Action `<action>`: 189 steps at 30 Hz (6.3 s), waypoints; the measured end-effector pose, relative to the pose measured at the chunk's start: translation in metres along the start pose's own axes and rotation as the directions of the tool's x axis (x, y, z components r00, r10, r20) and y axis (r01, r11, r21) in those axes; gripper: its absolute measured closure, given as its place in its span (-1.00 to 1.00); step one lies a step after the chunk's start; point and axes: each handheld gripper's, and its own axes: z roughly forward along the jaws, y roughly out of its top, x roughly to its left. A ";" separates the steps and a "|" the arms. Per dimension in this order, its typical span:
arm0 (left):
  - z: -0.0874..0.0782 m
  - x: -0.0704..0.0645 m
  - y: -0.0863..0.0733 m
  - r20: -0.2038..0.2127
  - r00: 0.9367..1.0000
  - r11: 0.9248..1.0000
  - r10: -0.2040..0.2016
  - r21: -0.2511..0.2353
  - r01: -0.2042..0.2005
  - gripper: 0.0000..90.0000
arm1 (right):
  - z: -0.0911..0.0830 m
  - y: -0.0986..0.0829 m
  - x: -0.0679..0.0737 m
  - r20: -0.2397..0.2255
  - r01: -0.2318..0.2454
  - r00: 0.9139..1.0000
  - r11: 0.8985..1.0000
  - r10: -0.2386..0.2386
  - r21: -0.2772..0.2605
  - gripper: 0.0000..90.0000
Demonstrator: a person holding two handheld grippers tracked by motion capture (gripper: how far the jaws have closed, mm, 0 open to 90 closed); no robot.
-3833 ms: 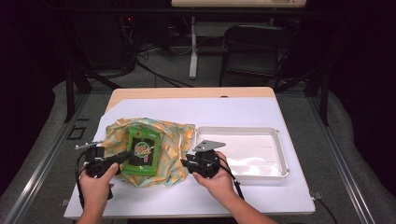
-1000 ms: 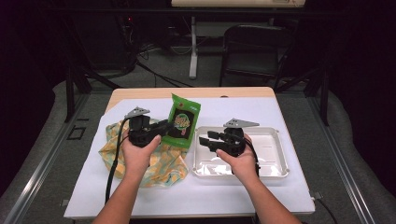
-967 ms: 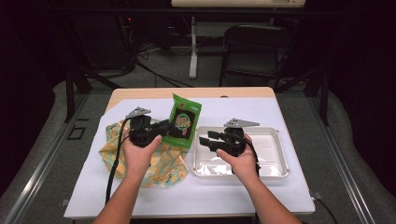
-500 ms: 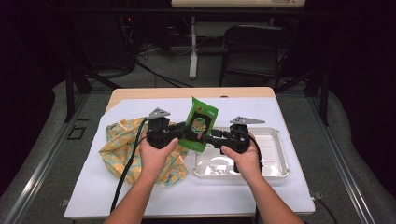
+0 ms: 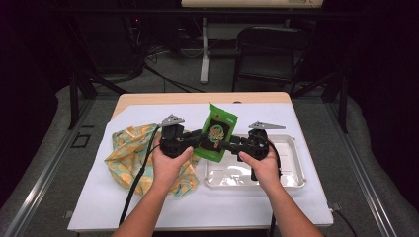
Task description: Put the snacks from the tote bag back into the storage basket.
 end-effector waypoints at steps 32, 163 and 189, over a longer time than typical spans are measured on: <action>0.035 0.001 -0.014 -0.024 1.000 0.994 0.011 0.105 -0.009 0.55 | -0.018 0.000 -0.015 0.100 -0.072 0.992 0.994 0.080 -0.077 0.75; 0.112 0.018 -0.029 -0.210 0.977 0.980 -0.047 0.181 0.086 0.20 | -0.002 -0.008 -0.049 0.319 -0.106 0.944 0.993 0.086 0.046 0.97; 0.124 0.024 -0.036 -0.218 0.974 0.970 -0.058 0.217 0.107 0.22 | 0.008 -0.013 -0.057 0.347 -0.139 0.932 0.988 0.107 0.067 0.88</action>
